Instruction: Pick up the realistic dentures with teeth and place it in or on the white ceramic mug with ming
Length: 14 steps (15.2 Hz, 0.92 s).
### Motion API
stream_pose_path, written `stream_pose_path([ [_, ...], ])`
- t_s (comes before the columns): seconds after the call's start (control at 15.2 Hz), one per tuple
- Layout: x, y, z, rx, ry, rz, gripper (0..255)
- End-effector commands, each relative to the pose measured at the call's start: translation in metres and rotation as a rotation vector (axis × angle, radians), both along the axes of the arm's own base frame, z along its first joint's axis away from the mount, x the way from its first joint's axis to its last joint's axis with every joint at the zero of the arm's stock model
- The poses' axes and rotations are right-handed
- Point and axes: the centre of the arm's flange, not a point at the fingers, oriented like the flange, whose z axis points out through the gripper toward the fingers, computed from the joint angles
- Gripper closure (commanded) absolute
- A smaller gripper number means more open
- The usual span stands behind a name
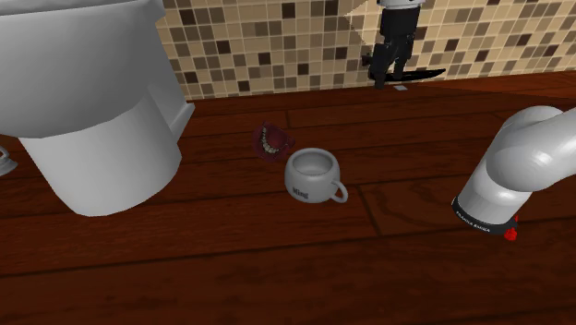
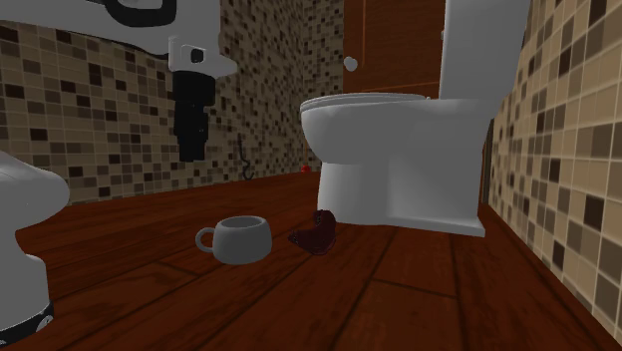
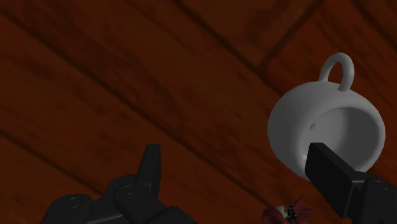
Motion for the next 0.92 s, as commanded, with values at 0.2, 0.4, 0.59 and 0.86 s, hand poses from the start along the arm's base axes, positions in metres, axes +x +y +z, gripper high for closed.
stream_pose_path([
  [0.2, 0.031, 0.016, -0.018, -0.001, -0.005, -0.004, 0],
  [0.4, 0.062, 0.032, -0.036, -0.002, -0.01, -0.008, 0],
  [0.59, 0.093, 0.048, -0.054, -0.004, -0.015, -0.012, 0],
  [0.86, 0.134, 0.068, -0.077, -0.005, -0.022, -0.017, 0],
])
